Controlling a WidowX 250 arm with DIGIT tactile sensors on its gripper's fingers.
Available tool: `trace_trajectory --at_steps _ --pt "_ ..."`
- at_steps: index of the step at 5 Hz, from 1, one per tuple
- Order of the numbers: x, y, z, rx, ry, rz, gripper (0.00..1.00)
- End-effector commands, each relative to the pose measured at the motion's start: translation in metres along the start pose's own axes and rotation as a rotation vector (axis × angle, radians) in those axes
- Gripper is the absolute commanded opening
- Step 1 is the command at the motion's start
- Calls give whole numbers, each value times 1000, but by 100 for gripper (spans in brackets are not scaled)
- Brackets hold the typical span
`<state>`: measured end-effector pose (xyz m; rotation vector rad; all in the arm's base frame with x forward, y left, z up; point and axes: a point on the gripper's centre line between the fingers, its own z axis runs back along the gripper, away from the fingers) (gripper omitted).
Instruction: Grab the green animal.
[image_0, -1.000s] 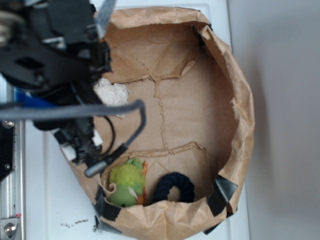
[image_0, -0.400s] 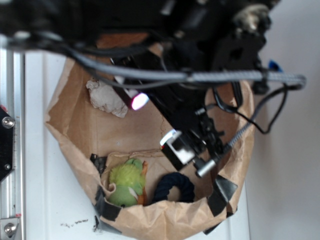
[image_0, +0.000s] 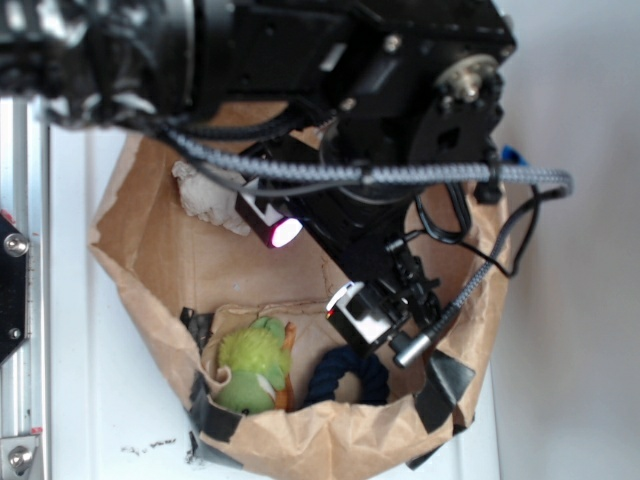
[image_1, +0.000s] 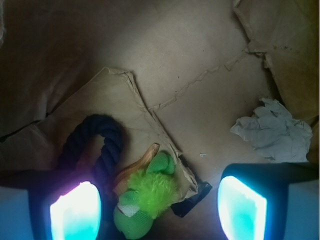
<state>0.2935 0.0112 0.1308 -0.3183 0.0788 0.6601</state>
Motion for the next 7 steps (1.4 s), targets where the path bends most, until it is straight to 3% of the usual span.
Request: trace_trajectory --at_steps 1,2,4,5,7 --pt "0 -2 18 -32 -62 -15 100" --pt "0 -2 18 -32 -62 -15 100" --pt "-37 23 12 -184 -193 -10 100" --pt "-51 26 2 -184 -205 1 100" --pt "-57 12 -20 -122 -190 75 100"
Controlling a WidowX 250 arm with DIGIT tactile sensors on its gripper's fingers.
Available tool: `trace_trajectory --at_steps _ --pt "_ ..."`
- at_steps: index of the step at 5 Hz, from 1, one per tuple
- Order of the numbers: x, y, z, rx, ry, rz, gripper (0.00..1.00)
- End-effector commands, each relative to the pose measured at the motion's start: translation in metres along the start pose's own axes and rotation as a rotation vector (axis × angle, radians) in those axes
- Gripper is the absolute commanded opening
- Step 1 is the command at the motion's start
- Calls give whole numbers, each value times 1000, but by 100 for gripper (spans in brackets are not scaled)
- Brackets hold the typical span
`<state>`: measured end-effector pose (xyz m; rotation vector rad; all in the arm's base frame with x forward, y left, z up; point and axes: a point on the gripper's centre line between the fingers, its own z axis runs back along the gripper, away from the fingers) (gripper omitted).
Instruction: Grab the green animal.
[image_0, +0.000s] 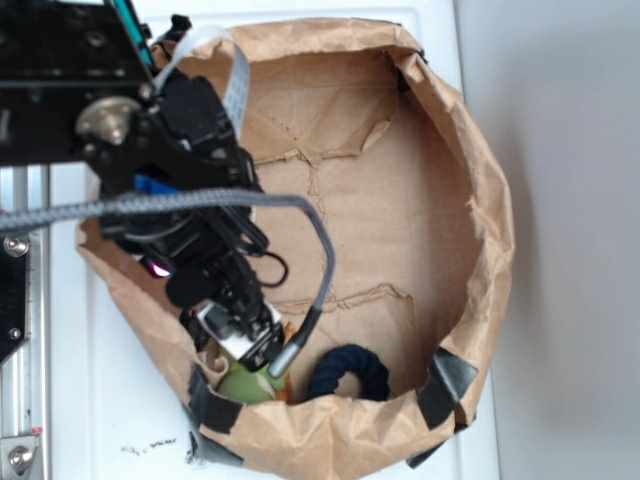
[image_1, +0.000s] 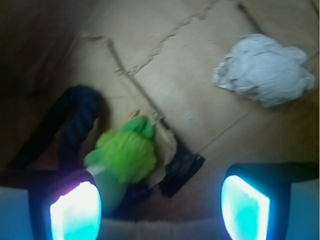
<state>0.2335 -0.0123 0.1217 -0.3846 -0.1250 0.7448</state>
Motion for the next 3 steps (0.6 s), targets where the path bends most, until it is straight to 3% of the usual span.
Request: trace_trajectory --at_steps 1,2,3 --pt "-1 -17 -15 11 6 41 100" --pt "-5 -24 -29 28 -1 40 100" --pt "-8 -28 -35 20 42 58 100"
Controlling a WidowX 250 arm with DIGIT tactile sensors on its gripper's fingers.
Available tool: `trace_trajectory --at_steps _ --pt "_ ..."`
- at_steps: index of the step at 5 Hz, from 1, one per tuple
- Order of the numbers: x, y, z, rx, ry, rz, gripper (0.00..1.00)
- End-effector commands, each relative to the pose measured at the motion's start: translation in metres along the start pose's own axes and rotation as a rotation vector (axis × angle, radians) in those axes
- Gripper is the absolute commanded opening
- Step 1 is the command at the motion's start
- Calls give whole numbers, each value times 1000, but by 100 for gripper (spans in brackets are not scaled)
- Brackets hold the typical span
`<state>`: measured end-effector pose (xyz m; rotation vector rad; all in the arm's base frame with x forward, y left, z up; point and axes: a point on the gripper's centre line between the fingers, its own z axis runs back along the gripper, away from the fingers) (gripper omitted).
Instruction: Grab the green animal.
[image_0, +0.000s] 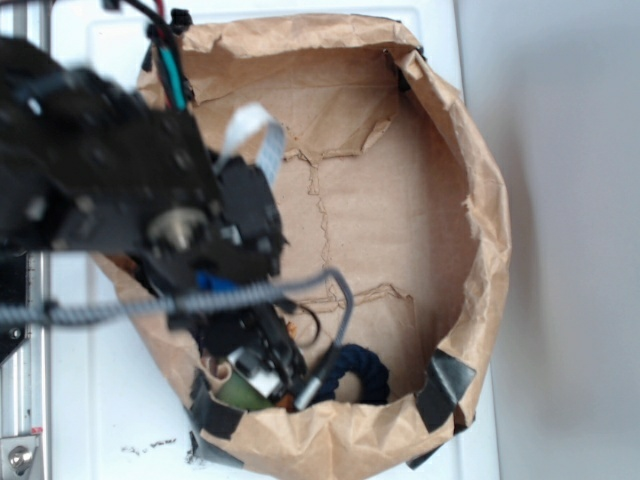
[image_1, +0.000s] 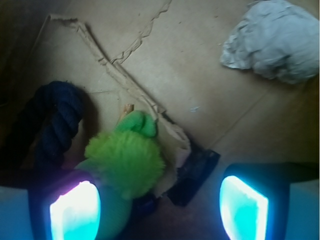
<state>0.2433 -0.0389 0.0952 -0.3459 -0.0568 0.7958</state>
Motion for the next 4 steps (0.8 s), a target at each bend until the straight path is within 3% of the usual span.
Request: trace_trajectory --at_steps 1,2,3,4 --pt "-3 -18 -3 -65 31 -3 100" --pt "-4 -20 -1 -148 80 -43 100" --pt "-3 -24 -7 -167 108 -66 100" --pt "-52 1 -13 -128 111 -70 100"
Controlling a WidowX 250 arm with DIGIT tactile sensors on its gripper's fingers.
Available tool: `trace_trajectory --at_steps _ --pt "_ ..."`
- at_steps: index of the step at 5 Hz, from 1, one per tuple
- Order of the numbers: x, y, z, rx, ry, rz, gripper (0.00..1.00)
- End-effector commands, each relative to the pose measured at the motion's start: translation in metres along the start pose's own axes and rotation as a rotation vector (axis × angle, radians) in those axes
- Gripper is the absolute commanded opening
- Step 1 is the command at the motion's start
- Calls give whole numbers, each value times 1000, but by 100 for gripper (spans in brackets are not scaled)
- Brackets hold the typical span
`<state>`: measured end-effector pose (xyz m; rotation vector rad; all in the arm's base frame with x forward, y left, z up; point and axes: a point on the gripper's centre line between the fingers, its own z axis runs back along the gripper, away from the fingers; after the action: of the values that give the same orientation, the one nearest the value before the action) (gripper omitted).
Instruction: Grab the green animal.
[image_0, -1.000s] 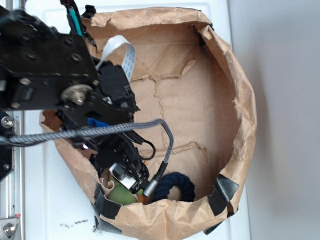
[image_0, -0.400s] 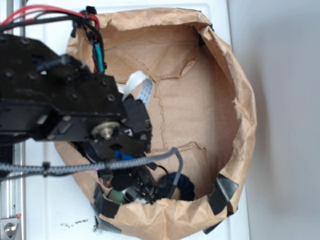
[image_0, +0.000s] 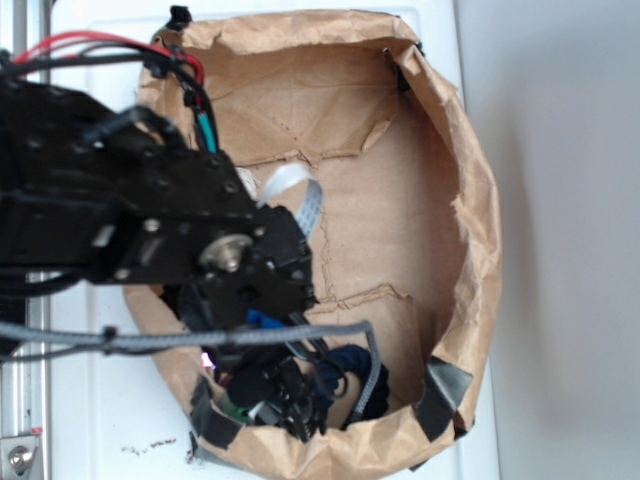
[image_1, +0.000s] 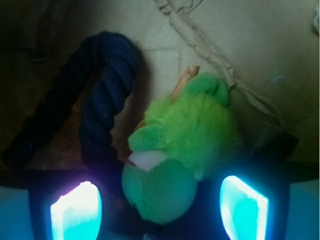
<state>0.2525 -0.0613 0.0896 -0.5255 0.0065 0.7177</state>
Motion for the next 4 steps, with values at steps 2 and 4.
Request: trace_trajectory --at_steps 2,4 --pt "-95 55 -18 95 -21 11 100" --pt "-108 57 -9 82 -13 15 100"
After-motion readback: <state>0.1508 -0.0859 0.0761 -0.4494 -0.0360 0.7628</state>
